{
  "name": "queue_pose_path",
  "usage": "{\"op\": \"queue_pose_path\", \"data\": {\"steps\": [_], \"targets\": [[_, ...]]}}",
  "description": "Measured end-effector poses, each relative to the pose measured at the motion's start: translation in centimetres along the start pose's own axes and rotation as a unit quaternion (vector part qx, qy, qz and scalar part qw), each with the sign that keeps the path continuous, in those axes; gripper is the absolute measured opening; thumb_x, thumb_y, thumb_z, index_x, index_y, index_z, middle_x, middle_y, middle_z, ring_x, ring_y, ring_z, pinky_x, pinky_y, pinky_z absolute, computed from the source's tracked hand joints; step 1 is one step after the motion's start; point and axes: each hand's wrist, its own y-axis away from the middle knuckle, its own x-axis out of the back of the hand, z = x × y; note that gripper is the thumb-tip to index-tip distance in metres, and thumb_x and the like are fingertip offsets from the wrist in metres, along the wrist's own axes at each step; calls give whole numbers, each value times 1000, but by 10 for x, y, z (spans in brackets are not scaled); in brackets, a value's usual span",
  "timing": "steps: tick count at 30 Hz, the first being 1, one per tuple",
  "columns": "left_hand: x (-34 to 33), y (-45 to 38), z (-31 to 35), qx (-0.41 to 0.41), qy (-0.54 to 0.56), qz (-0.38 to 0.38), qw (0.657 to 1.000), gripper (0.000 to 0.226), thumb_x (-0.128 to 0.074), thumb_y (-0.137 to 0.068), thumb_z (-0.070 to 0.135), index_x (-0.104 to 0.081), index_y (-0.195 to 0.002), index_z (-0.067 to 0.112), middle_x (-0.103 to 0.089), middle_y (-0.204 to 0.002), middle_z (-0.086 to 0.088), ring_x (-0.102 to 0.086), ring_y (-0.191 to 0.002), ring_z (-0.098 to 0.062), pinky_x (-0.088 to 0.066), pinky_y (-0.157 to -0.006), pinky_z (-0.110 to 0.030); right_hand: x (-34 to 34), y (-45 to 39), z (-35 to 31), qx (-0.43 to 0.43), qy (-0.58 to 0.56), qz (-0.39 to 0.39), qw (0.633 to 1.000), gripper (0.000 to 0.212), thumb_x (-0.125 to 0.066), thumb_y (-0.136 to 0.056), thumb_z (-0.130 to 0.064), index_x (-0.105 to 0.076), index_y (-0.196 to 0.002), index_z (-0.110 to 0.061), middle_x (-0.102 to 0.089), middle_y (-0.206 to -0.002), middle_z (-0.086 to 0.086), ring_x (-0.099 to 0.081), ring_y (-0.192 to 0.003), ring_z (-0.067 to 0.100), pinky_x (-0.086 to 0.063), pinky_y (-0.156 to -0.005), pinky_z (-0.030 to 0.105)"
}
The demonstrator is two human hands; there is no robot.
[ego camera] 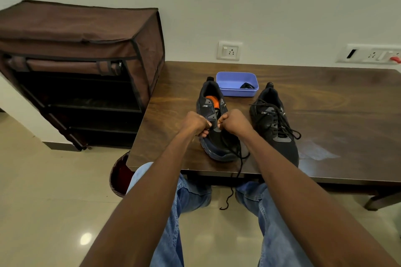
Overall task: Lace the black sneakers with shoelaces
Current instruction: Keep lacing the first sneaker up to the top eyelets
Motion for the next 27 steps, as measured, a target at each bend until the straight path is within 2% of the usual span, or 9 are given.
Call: {"op": "queue_pose_path", "data": {"steps": [3,6,11,15,17,19,23,25,27], "targets": [[0,1,0,0,7,-1,1000,21,-64,-92,0,-60,-72,3,-58,-62,-11,-53,-48,-16,-49,-48,-25,-7,-2,3,8,4,44,999,34,-67,-83,4,-65,-55,-17,-71,-76,7,-70,-83,23,-59,-80,40],[0,2,0,0,9,1,1000,23,-64,-92,0,-60,-70,3,-57,-62,-12,-53,-50,-18,-50,-53,-28,-6,-5,8,-8,-20,27,999,33,-67,-80,3,-68,-54,-17,-71,-69,0,-67,-81,21,-56,-79,37],[1,1,-1,1,10,3,1000,22,-64,-92,-1,-61,-70,3,-58,-60,-13,-53,-48,-18,-50,-51,-27,6,2,7,1,-63,-70,996,19,-69,-85,2,-71,-74,-13,-66,-80,0,-56,-79,12,-46,-79,29],[1,1,0,3,3,-2,1000,22,-65,-92,0,-61,-70,3,-58,-60,-12,-53,-47,-17,-50,-49,-25,14,5,5,82,54,-39,994,8,-71,-88,-8,-77,-91,-11,-68,-82,-1,-59,-77,11,-47,-68,24],[2,2,1,2,7,-6,1000,22,-64,-93,0,-61,-71,3,-58,-61,-12,-53,-46,-15,-50,-45,-22,14,4,5,107,103,-19,989,8,-71,-88,-11,-77,-84,-14,-69,-86,2,-62,-80,14,-51,-71,30],[3,3,1,2,9,-6,1000,23,-64,-93,-1,-60,-70,2,-58,-62,-12,-54,-47,-15,-50,-44,-22,12,3,4,100,110,-15,989,23,-68,-89,-6,-72,-69,-17,-68,-86,6,-61,-87,19,-52,-77,35],[3,3,2,2,-2,-5,1000,25,-63,-94,0,-59,-69,3,-57,-61,-12,-51,-36,-11,-48,-41,-20,5,-1,4,67,124,-9,990,39,-61,-86,-2,-62,-52,-23,-67,-93,8,-53,-111,30,-46,-100,46],[4,3,2,0,-8,-9,1000,25,-62,-94,0,-59,-69,2,-57,-62,-13,-50,-32,-9,-48,-40,-19,2,-6,7,53,117,-20,992,37,-61,-84,-4,-67,-53,-24,-67,-97,9,-54,-113,31,-45,-101,47],[4,3,3,2,-12,-12,1000,25,-60,-95,1,-59,-70,2,-57,-63,-13,-52,-36,-10,-48,-40,-19,5,-4,6,45,74,-32,996,37,-59,-87,-3,-69,-58,-23,-69,-92,8,-61,-102,27,-50,-95,40]]}}
